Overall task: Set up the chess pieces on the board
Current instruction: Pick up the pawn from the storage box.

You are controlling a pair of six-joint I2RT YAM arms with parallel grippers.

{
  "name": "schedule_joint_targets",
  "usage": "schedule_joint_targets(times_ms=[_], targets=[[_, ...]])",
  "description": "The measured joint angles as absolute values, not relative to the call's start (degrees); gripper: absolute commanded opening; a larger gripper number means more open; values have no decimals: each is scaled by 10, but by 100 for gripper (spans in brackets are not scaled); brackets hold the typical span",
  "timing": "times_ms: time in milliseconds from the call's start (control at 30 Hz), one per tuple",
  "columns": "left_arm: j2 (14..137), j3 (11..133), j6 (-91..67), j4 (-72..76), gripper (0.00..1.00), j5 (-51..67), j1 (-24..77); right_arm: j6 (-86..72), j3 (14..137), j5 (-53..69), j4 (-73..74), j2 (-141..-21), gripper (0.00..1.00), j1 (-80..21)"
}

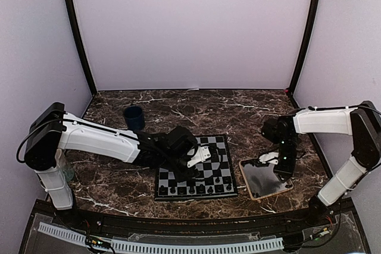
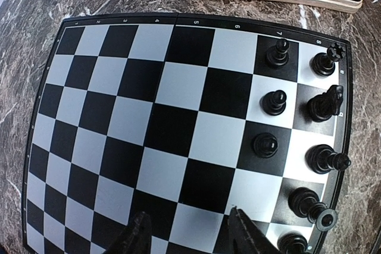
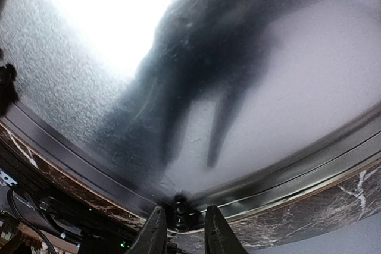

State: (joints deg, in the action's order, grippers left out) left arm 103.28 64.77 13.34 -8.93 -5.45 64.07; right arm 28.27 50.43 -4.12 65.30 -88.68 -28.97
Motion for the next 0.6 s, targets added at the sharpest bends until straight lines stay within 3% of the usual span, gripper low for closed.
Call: schedule_joint_targets(times_ms=[600], targets=[[1035, 648, 134, -91, 47, -55, 643, 289, 448, -76, 645, -885, 23, -288]])
